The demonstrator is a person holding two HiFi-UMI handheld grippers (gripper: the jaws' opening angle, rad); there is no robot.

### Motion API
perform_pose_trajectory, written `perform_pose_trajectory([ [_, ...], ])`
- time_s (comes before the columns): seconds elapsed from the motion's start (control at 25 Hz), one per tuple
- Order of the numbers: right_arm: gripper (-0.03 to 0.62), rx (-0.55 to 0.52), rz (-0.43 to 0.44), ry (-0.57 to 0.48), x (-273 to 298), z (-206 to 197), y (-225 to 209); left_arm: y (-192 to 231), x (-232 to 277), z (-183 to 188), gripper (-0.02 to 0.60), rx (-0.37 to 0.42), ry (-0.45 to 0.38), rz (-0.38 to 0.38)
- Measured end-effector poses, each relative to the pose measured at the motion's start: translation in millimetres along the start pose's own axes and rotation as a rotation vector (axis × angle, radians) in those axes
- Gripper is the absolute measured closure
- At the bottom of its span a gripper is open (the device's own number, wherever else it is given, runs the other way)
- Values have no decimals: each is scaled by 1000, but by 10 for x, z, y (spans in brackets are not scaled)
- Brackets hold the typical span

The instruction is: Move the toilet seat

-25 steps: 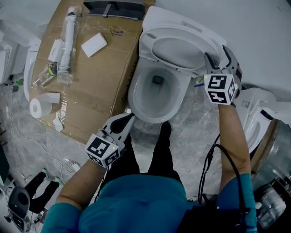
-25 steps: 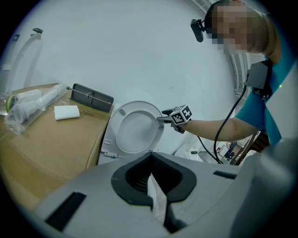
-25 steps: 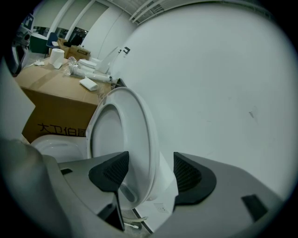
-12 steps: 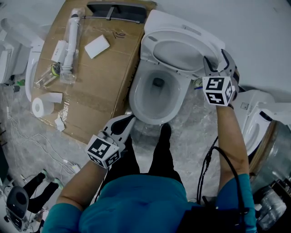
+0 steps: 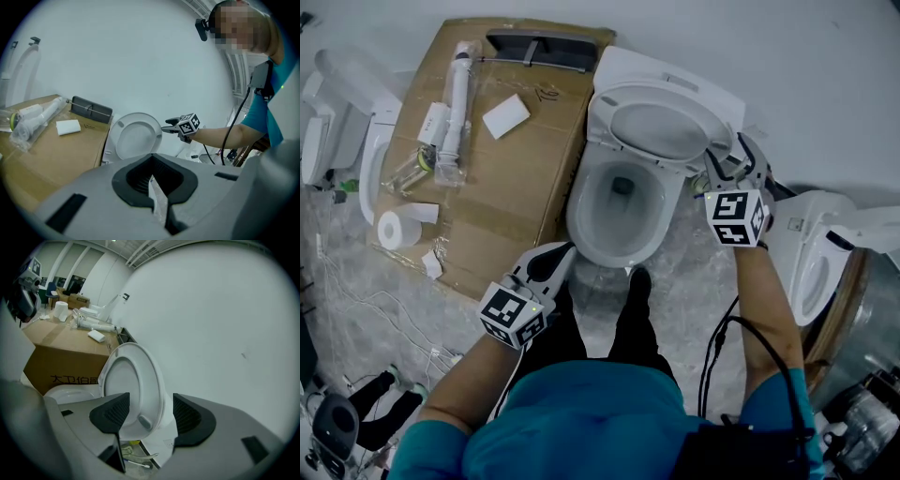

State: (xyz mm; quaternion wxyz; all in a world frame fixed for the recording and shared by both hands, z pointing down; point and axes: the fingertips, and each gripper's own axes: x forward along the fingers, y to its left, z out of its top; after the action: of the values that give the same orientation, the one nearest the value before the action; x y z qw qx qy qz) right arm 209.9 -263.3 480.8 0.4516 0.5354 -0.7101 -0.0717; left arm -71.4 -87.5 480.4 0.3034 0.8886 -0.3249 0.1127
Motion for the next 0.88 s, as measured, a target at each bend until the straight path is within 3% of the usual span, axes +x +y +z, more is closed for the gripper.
perform_pose_trajectory([
  [0.16,320,60,25,-19,-332,54,-20,-75,-60,204,578,28,-14,-11],
  [0.28,441,102,36,-21,-610,53,-35,-160,-87,369,578,50,-26,-24],
  [0.4,489,136,71,-21,-848,35,17,-273,-118,532,578,82,-34,-38],
  [0.6,572,250,227,-40,-1193,99,261,-396,-169,760,578,120,-37,-46],
  [0.88,593,528,487,-174,-1828,463,427,-594,-295,1101,578,161,-49,-65],
])
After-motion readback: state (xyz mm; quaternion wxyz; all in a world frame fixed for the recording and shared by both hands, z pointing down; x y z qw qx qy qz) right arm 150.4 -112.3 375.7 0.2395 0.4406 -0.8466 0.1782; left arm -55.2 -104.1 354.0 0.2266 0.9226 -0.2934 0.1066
